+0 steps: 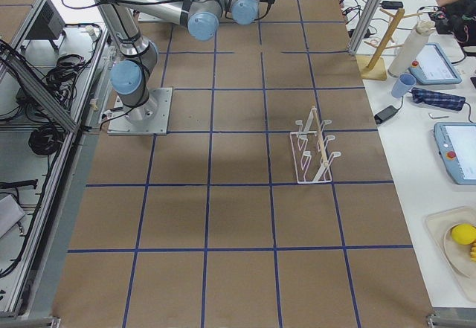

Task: Transfer IKEA cup to right arm and place on rack

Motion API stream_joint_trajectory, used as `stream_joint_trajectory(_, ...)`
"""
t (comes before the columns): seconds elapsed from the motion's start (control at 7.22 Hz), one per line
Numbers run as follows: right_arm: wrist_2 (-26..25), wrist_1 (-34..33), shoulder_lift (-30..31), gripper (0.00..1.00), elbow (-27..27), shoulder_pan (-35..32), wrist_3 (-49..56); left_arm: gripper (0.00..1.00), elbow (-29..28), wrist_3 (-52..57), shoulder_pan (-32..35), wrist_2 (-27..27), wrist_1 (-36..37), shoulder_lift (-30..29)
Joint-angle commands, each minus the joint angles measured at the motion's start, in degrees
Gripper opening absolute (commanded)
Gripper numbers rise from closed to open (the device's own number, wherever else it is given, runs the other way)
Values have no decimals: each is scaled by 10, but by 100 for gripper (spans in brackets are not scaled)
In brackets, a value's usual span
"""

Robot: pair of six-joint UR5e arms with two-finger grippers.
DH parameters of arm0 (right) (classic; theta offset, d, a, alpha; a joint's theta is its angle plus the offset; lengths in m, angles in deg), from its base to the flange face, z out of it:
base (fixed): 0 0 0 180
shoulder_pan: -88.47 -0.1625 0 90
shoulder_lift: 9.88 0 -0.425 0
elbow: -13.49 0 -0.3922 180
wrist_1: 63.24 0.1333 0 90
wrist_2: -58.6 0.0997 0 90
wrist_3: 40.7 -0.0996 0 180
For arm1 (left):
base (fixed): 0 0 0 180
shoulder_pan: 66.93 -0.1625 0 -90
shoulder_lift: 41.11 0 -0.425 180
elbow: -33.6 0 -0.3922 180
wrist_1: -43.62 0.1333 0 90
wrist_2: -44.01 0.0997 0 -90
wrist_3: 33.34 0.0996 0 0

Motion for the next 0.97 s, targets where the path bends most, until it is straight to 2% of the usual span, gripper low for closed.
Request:
stream_joint_trajectory(0.0, 39, -5, -1, 100, 0, -4, 18, 0, 0, -1, 24, -2, 2, 1)
stream_joint_trajectory(0.42, 70, 5, -2, 100, -3, -26, 12, 0, 1, -1, 26, -2, 2, -1)
stream_joint_trajectory(0.83, 72, 9, -4, 100, -6, -38, 10, 0, 1, -2, 26, -2, 3, -1)
